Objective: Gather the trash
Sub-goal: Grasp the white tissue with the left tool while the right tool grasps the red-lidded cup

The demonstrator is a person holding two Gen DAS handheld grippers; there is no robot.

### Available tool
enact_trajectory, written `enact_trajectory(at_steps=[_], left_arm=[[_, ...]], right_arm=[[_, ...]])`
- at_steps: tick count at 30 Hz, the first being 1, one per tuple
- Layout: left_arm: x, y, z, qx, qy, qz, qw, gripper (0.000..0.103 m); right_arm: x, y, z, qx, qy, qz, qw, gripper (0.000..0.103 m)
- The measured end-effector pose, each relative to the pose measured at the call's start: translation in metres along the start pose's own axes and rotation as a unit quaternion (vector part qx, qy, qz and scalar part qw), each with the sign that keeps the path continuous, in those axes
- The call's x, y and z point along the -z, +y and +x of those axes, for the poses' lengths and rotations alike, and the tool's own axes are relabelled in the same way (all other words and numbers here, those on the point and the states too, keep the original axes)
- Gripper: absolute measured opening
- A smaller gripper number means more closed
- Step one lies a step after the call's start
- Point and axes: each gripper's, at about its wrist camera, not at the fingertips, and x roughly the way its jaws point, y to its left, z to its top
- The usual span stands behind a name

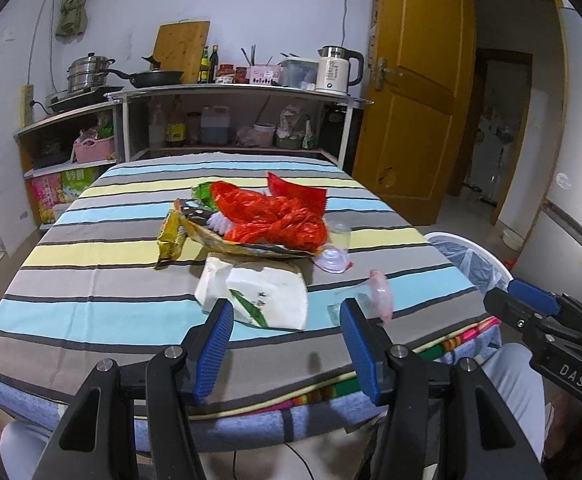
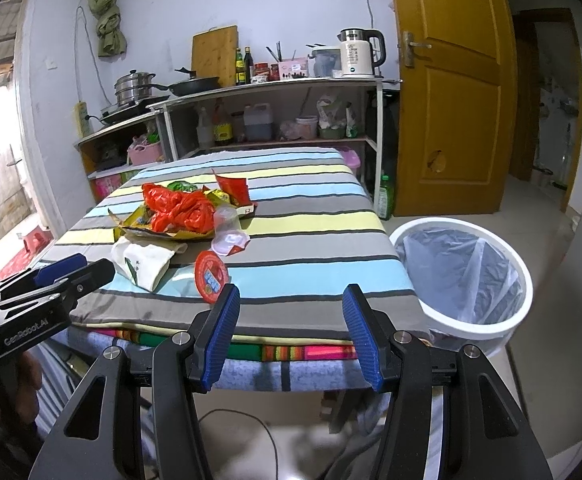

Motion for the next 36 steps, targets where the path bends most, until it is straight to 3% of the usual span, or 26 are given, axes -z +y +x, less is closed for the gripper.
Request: enact_trajectory(at_steps=[8,18,32,36], left_arm=[[-0.008,0.023,0.020,-0.021,0.008,-0.012,0.9997,0.055],[-0.013,0.050,0.052,-0.015,0.032,-0.025,0.9991,0.055],[-0.020,0.056,0.074,0.018,0.047,-0.027,0.9984,0.056],[-0.024,0.058,0.081,0.031,0.056,-0.038,0.9972,0.060]], right_arm=[[-0.007,0.012,0.024,-0.034,0.019,-0.013,0.999,0.055],[-0.015,0.032,0.072,-0.079,0.059,-0.030,0.995,0.055],[-0.020,0.045,0.119,-0.123,0.114,-0.031,0.985,0.054],[-0.024,0.044,0.127,-0.141,0.128,-0.030,0.981,0.055]])
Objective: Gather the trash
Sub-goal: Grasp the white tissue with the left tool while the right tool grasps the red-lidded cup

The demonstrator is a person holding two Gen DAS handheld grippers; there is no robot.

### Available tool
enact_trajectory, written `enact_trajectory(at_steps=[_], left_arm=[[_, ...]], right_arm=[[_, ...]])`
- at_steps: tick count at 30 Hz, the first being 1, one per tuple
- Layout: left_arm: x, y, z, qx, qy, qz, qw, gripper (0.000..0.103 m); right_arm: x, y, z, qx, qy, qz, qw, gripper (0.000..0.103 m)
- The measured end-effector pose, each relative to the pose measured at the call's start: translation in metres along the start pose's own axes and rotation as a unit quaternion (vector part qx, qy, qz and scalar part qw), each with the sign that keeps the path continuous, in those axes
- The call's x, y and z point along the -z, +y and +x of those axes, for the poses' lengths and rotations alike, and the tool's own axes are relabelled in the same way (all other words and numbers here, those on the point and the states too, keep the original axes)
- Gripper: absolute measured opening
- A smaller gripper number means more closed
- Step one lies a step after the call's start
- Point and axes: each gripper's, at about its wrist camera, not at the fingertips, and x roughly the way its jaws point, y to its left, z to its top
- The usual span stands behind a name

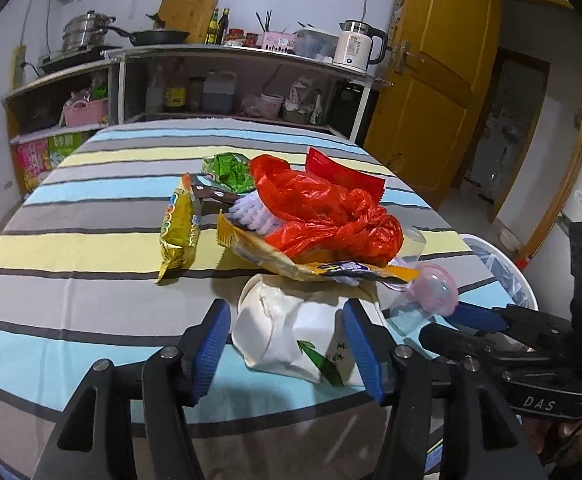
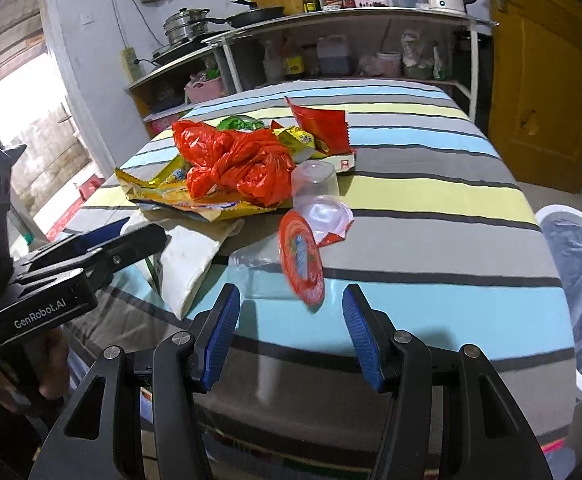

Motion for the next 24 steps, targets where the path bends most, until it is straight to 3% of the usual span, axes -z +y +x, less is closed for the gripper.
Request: enact_trajectory(at_steps=[7,11,13,21,22,23,24], left_arm=[[-0.003,0.005,0.011,0.013,0.013,-0.022,0.9996,0.060],[-0.003,0.008,0.008,0.010,0.006,-0.028,0.9995,0.049],[-0.003,0.012,0.006,0.005,0.005,-0.031,0.9995,0.028],[-0.001,0.012,-0.007,-0.014,-0.009,-0.013,0.9998,0.022],[0.000,0.011,-0.009,-0.015,-0.010,-0.013,0.9998,0.022],[0.001,0.012,-0.011,-0.015,-0.011,-0.013,0.9997,0.022],[0.001,0.012,-0.012,-0.015,-0.011,-0.015,0.9997,0.022]], right_arm=[[-0.011,-0.006,0.007,-0.004,0.000,0.004,1.000,0.055],[-0.015,-0.007,0.007,-0.008,-0.003,0.007,1.000,0.055],[-0.015,-0.006,0.008,-0.009,-0.003,0.006,1.000,0.055],[-0.020,-0.005,0.012,-0.024,-0.002,0.012,1.000,0.054],[-0.020,-0.005,0.012,-0.026,-0.004,0.013,1.000,0.049],[-0.021,-0.004,0.011,-0.027,-0.006,0.013,1.000,0.028],[-0.021,-0.003,0.010,-0.026,-0.007,0.012,1.000,0.027]])
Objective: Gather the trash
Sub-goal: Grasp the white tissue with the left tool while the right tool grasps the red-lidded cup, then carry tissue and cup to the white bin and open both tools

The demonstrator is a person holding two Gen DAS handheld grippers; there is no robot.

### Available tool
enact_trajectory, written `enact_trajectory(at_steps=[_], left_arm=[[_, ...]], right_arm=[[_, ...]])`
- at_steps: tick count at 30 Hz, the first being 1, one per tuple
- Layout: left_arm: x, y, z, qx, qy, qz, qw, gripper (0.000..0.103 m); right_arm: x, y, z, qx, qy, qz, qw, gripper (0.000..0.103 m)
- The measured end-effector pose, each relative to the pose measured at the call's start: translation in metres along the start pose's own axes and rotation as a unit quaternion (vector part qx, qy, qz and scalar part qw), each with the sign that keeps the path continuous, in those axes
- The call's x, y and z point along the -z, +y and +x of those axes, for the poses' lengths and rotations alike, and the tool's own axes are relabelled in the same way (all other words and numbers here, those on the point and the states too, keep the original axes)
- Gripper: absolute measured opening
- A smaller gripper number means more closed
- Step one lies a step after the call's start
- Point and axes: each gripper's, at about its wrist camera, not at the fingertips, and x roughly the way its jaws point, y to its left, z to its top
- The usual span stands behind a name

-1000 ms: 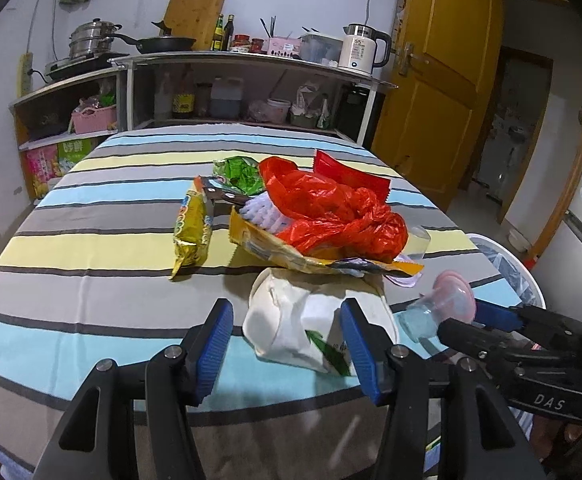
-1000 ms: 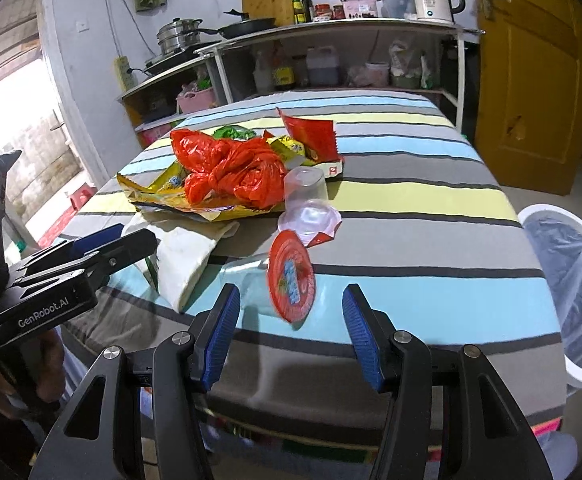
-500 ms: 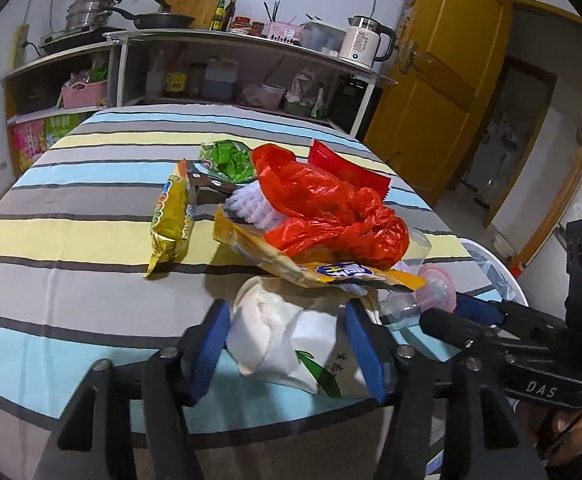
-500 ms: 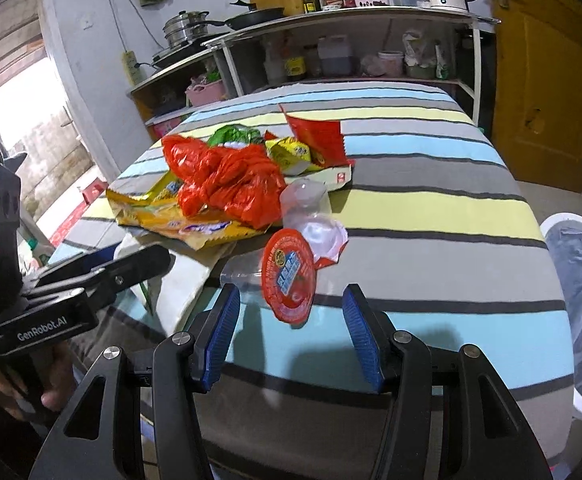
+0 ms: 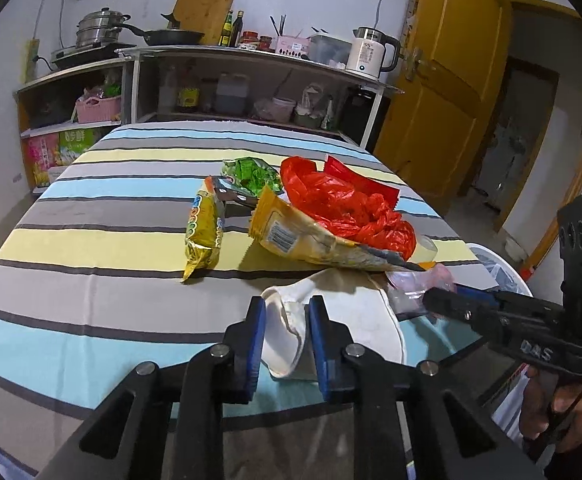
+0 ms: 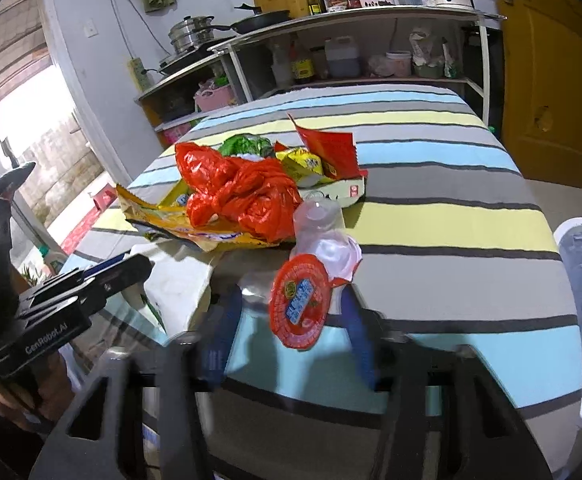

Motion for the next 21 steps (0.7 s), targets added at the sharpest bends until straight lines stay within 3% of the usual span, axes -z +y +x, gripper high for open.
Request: enact_trajectory(at_steps=[5,21], left_arm=[[0.000,0.001,-0.008,-0.004,-0.007,-0.001,1.0000,0.022],[-0.007,-0.035,-0.037,0.024,-0.026,0.024,0.9991,0.022]], right_arm=[[0.002,0.005,-0.005,0.018,-0.007,-0.002,1.000,0.019],[0.014,-0.004,-0.050,0.031,-0.042,0.018,0.998,0.017]])
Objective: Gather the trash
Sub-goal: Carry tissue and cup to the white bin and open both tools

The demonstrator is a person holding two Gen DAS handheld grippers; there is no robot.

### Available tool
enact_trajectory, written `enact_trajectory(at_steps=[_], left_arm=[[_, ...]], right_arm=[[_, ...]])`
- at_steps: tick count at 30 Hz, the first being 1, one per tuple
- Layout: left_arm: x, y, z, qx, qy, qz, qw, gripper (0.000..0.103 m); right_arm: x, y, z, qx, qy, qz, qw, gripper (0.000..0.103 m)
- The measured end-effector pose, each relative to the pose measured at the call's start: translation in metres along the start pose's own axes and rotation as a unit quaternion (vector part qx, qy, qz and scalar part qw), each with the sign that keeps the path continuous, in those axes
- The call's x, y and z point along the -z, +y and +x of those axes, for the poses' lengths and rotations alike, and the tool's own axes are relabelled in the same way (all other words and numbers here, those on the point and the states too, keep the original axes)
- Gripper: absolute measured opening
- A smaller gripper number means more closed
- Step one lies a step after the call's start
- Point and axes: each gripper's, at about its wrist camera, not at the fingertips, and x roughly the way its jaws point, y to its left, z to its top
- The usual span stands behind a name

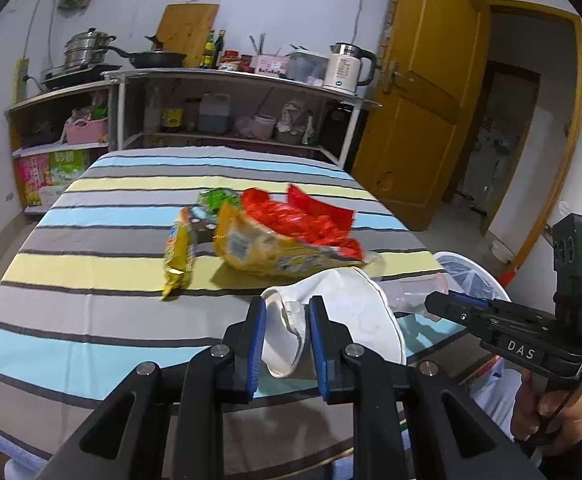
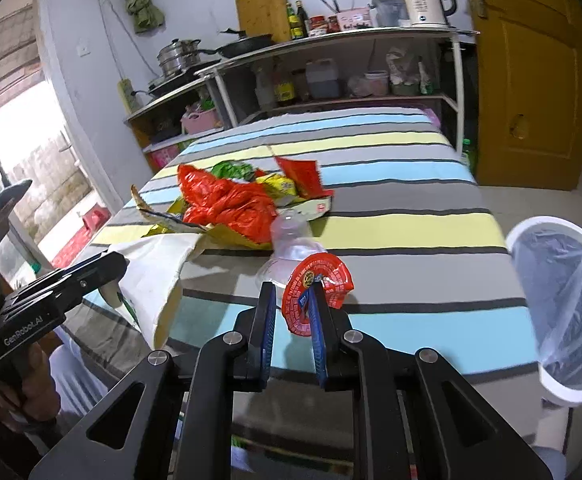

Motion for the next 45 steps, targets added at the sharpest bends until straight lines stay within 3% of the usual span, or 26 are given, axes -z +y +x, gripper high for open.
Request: enact_trajectory(at_steps=[10,21,32,40,42,44,45], left_arm=[[-0.025,-0.060,0.027,0.051,0.001,0.042,0.9978,0.022],[-0.053,-0.153,0.083,0.119,0.012,0.099,0.9879,0.022],[-0.055,-0.217,0.143,0.153,0.046,0.129,0.9787,0.022],[-0.051,-0.240,0.173,0.171,0.063,0.135,0.9740,0.025],[-0.051,-0.243,0.183,0.176,0.069,0.135,0.9726,0.026],[-0.049,-0.245,0.189,0.178,0.074,0.136,0.9718,0.026],[-0.049,-0.246,0.191,0.178,0.075,0.138,0.9714,0.026]], right_arm=[[-0.002,-0.048,-0.037,0.044,-0.036,0.040,0.998,0.017],[0.002,-0.126,-0.078,0.118,-0.063,0.102,0.986,0.017],[0.013,-0.181,-0.086,0.152,-0.052,0.155,0.975,0.018],[0.023,-0.206,-0.083,0.162,-0.037,0.176,0.970,0.021],[0.026,-0.211,-0.083,0.167,-0.034,0.181,0.969,0.024],[0.028,-0.215,-0.084,0.167,-0.034,0.187,0.967,0.041],[0.030,-0.217,-0.084,0.167,-0.035,0.190,0.967,0.045]])
